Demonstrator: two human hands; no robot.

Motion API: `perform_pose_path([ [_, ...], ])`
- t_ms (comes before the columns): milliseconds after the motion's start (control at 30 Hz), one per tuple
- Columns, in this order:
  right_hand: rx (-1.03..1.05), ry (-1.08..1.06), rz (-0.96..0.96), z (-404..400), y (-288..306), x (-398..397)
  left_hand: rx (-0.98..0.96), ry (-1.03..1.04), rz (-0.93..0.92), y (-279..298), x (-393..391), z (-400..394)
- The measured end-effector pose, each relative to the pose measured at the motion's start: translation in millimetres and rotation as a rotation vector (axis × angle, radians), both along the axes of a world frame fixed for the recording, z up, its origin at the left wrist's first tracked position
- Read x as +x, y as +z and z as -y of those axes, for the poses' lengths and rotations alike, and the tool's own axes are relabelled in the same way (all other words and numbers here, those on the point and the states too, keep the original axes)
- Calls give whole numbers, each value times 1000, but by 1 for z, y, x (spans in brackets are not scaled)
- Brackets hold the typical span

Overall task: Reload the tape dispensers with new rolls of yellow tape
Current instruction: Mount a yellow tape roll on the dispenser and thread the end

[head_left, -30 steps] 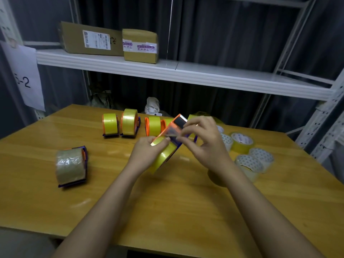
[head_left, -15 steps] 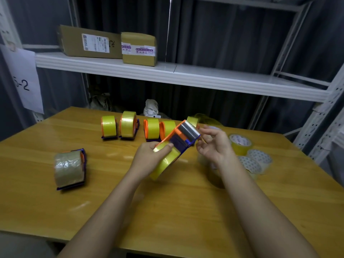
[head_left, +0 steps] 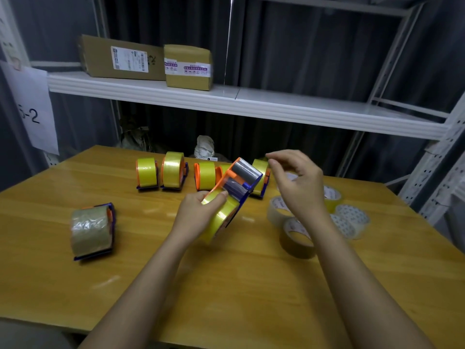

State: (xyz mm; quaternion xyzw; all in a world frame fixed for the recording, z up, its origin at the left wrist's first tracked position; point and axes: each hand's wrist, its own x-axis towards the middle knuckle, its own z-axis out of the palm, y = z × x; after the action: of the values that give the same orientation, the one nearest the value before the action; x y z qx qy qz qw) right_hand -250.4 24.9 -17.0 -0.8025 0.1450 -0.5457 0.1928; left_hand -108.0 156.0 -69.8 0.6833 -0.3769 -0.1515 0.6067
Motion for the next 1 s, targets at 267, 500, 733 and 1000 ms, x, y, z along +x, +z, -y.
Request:
perform_pose_path([
  [267,478,64,-149,-1,-1,9,-19,-23,45,-1,-4,2],
  [500,666,121,-117,2,5,10,-22,-19,58,3,-5,0],
  [733,767,186,-84,3,11,8,-15,-11,50,4,-6,0],
  [1000,913,301,14,6,20,7,4,-25,11,5,-8,-1],
])
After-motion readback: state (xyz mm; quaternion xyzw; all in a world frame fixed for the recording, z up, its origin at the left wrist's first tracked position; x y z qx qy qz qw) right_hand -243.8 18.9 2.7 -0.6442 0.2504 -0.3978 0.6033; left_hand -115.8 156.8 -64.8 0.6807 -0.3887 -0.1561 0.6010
